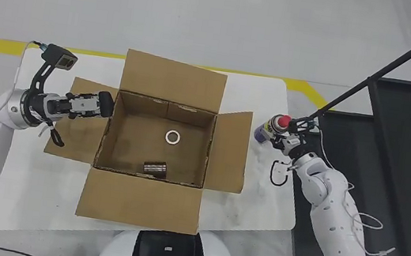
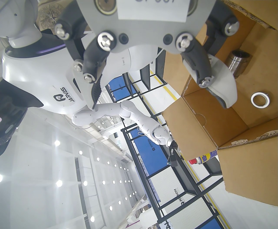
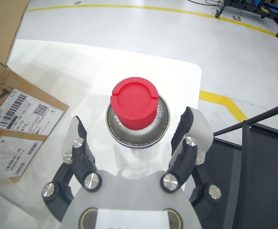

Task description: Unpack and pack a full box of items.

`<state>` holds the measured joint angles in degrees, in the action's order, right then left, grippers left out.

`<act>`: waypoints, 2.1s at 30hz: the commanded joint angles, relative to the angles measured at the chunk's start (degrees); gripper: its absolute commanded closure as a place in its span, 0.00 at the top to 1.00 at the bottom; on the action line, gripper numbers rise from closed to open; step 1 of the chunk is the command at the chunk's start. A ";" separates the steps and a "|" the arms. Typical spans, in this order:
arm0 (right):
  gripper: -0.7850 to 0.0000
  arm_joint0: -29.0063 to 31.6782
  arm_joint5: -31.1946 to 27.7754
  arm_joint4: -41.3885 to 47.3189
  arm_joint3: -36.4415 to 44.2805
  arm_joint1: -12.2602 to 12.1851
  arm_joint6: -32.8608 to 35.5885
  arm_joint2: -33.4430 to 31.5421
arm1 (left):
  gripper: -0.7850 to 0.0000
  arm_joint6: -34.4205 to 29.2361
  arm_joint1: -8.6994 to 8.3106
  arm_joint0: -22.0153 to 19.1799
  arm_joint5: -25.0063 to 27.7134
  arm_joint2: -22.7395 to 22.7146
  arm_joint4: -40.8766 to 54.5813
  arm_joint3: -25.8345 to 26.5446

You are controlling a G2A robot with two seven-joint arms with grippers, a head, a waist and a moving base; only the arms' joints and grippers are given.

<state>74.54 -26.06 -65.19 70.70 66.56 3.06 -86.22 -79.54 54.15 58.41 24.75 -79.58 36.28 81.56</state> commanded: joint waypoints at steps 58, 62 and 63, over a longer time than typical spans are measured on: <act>0.00 -2.46 -1.38 -12.16 39.30 0.02 31.87 24.77 | 1.00 0.00 0.00 0.00 0.00 0.00 0.00 0.00; 0.00 -5.38 -0.13 -13.99 35.49 0.86 33.39 28.98 | 1.00 0.00 0.00 0.00 0.00 0.00 0.00 0.00; 0.00 -6.44 0.29 -15.06 34.43 1.10 33.95 30.09 | 1.00 0.00 0.00 0.00 0.00 0.00 0.00 0.00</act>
<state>69.28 -26.12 -79.28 106.39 67.41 36.46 -57.43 -79.54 54.15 58.41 24.75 -79.58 36.28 81.56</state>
